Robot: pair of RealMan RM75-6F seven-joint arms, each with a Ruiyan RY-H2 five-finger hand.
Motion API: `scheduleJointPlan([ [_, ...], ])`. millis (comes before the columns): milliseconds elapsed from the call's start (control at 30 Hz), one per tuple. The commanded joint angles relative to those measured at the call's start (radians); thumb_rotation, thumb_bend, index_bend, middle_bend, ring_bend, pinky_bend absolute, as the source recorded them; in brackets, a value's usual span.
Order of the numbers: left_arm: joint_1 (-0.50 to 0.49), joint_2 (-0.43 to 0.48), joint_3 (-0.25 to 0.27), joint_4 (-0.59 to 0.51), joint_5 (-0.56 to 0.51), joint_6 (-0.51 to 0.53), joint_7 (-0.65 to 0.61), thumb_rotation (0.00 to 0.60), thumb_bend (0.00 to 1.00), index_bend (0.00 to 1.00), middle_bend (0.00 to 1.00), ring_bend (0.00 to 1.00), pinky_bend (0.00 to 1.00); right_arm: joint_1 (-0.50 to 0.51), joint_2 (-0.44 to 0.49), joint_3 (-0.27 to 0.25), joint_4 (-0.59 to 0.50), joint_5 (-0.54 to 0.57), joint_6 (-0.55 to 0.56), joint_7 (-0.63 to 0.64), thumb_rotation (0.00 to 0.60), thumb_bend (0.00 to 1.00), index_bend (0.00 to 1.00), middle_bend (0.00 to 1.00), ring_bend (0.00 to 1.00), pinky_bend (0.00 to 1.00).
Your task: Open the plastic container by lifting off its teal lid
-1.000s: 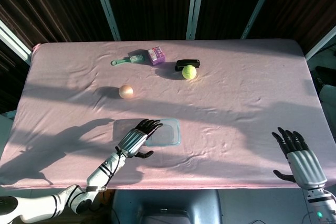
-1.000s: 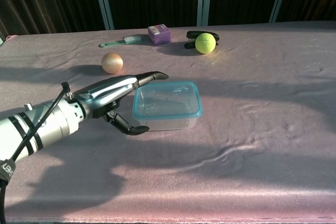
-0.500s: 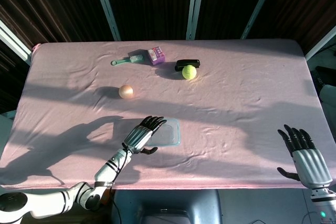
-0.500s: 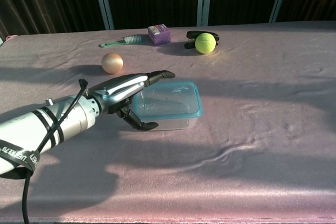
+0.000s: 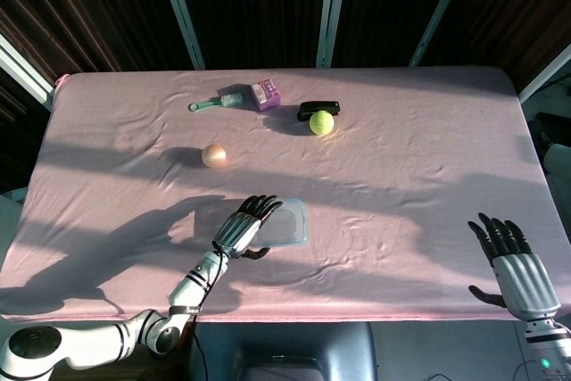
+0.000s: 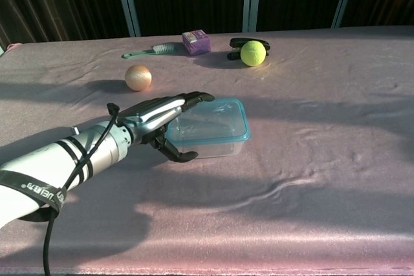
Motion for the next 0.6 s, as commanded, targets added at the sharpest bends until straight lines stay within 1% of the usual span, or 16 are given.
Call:
scheduleJointPlan([
  [33, 0.003, -0.016, 0.01, 0.023, 0.017, 0.022, -0.006, 0.6, 0.32, 0.0, 0.12, 0.09, 0.16, 0.003, -0.005, 0.0, 0.0, 0.003, -0.007, -0.008, 0.6, 0.09, 0.0, 0.0, 0.0, 0.0],
  [133, 0.004, -0.033, 0.027, 0.05, 0.049, 0.038, -0.03, 0.6, 0.34, 0.0, 0.2, 0.16, 0.21, 0.015, -0.02, 0.001, 0.003, 0.001, -0.027, -0.029, 0.6, 0.09, 0.0, 0.0, 0.0, 0.0],
  [267, 0.005, -0.058, 0.055, 0.085, 0.1, 0.063, -0.064, 0.6, 0.34, 0.0, 0.25, 0.2, 0.25, 0.053, -0.066, 0.002, 0.032, -0.026, -0.068, -0.075, 0.6, 0.09, 0.01, 0.0, 0.0, 0.0],
  [333, 0.003, -0.068, 0.063, 0.099, 0.117, 0.071, -0.076, 0.6, 0.34, 0.0, 0.25, 0.21, 0.26, 0.077, -0.091, 0.003, 0.053, -0.043, -0.096, -0.098, 0.6, 0.08, 0.05, 0.01, 0.0, 0.0],
  [433, 0.002, -0.083, 0.062, 0.112, 0.129, 0.081, -0.108, 0.6, 0.35, 0.0, 0.25, 0.21, 0.26, 0.126, -0.13, 0.0, 0.087, -0.079, -0.151, -0.1, 0.6, 0.1, 0.15, 0.03, 0.0, 0.0],
  [500, 0.0, -0.084, 0.067, 0.114, 0.137, 0.079, -0.116, 0.6, 0.35, 0.0, 0.25, 0.2, 0.25, 0.165, -0.154, -0.003, 0.109, -0.111, -0.187, -0.075, 0.6, 0.12, 0.2, 0.05, 0.0, 0.0],
  [600, 0.001, -0.083, 0.072, 0.109, 0.149, 0.084, -0.127, 0.6, 0.35, 0.0, 0.23, 0.18, 0.23, 0.211, -0.191, -0.002, 0.153, -0.159, -0.205, -0.022, 0.6, 0.16, 0.27, 0.08, 0.0, 0.0],
])
